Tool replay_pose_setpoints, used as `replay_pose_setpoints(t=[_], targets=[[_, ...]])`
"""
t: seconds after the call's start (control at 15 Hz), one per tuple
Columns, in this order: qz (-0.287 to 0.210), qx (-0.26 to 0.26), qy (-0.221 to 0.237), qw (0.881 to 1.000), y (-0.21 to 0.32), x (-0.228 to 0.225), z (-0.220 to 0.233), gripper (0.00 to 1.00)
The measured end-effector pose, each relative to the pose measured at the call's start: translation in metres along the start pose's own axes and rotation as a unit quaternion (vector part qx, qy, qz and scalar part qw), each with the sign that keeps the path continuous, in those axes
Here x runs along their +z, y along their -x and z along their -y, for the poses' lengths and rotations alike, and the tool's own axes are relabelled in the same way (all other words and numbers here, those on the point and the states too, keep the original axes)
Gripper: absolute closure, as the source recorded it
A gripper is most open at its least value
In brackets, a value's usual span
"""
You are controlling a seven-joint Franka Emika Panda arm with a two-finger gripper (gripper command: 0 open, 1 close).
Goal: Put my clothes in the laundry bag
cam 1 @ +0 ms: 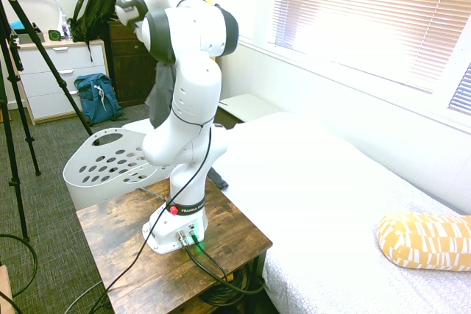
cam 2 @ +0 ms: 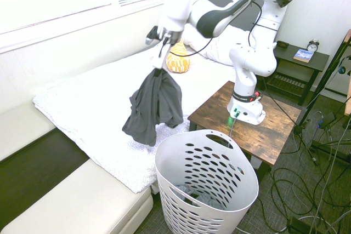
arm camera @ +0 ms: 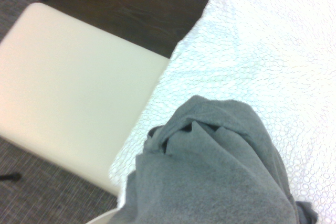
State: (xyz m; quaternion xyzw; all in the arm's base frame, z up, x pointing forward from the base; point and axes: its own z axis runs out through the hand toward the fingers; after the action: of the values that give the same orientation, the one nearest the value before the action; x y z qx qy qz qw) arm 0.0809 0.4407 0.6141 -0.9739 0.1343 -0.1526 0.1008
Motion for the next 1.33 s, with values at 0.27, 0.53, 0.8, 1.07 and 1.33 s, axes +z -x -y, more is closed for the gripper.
replay_pose_setpoints(t=[0.27, 0.53, 0.8, 1.07, 1.33], targets=[[-0.005, -0.057, -0.006, 0.998, 0.127, -0.069, 0.000, 1.00], [0.020, -0.109, 0.050, 0.993, 0.261, 0.020, -0.010, 1.00], [0.046, -0.132, 0.074, 0.987, 0.338, 0.078, -0.035, 0.00], [0.061, -0.126, 0.075, 0.987, 0.339, 0.105, -0.039, 0.00], [0.071, -0.111, 0.081, 0.988, 0.317, 0.132, -0.037, 0.00]])
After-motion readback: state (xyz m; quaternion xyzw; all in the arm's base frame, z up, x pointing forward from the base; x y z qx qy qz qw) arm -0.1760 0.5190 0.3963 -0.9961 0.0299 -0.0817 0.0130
